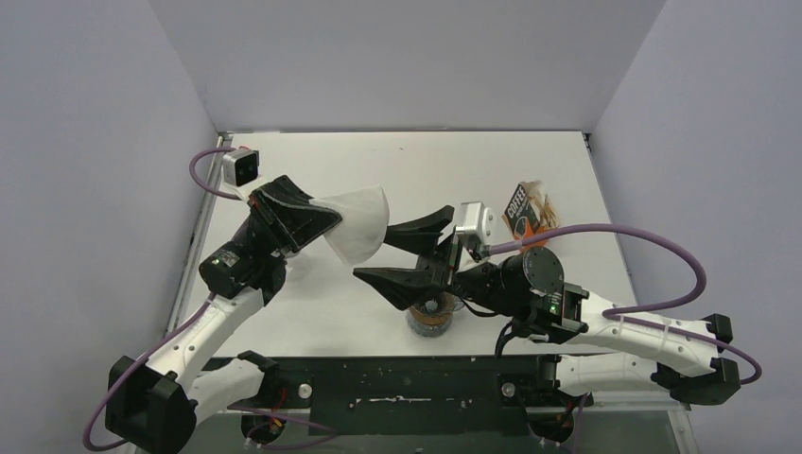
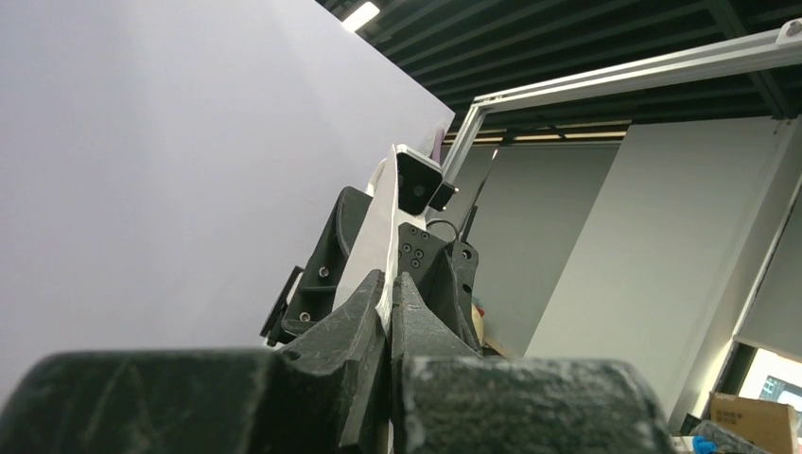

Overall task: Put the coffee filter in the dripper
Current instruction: Place the coffee filter in the coffee dripper.

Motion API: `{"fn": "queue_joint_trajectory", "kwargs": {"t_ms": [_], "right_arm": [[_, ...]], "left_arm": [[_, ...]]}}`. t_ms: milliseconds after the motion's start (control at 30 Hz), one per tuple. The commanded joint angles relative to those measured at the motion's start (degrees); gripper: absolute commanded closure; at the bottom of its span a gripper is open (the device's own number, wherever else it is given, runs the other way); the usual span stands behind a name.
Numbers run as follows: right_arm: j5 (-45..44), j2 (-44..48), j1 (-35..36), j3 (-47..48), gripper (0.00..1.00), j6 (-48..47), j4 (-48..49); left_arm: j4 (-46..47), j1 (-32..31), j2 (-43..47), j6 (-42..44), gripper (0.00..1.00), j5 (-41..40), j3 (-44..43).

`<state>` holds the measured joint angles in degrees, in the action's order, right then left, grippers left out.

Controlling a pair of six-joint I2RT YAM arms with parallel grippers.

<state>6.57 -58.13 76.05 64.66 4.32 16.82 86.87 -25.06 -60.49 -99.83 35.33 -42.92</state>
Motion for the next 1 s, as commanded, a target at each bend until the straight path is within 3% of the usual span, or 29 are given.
{"fn": "queue_joint_trajectory", "kwargs": {"t_ms": [0, 200, 300, 433, 600, 767, 800, 967], "right_arm": [[-2.8, -1.0, -0.4, 0.4, 0.44, -0.6, 5.8], [-4.3, -2.2, -0.4, 0.4, 0.49, -0.6, 7.4], [-4.6, -2.9, -0.4, 0.5, 0.56, -0.6, 8.0], [-5.4, -3.5, -0.3, 0.6, 0.72, -0.7, 8.1], [-5.9, -3.2, -0.4, 0.4, 1.0, -1.2, 8.2], [-6.1, -3.0, -0.4, 0.4, 1.0, -1.4, 7.5], [-6.0, -3.0, -0.4, 0.5, 1.0, -1.6, 7.2], [-9.3, -2.2, -0.4, 1.9, 1.0, -2.5, 2.4]], "left_arm": [[10.5, -0.4, 1.3, 2.8, 1.0, 2.2, -1.8], [10.3, -0.6, 1.7, 4.5, 1.0, 2.4, -0.9], [10.4, -0.6, 1.9, 5.2, 1.0, 2.3, -0.5], [10.5, -0.7, 2.2, 6.0, 1.0, 2.0, 0.3], [10.6, -0.7, 2.7, 6.9, 1.0, 2.0, 0.8], [9.5, -0.7, 2.9, 8.1, 1.0, 1.8, 2.0], [9.2, -0.7, 2.8, 8.4, 0.97, 1.8, 2.2], [5.2, -0.6, 3.6, 10.9, 0.6, 3.5, 1.6]]}}
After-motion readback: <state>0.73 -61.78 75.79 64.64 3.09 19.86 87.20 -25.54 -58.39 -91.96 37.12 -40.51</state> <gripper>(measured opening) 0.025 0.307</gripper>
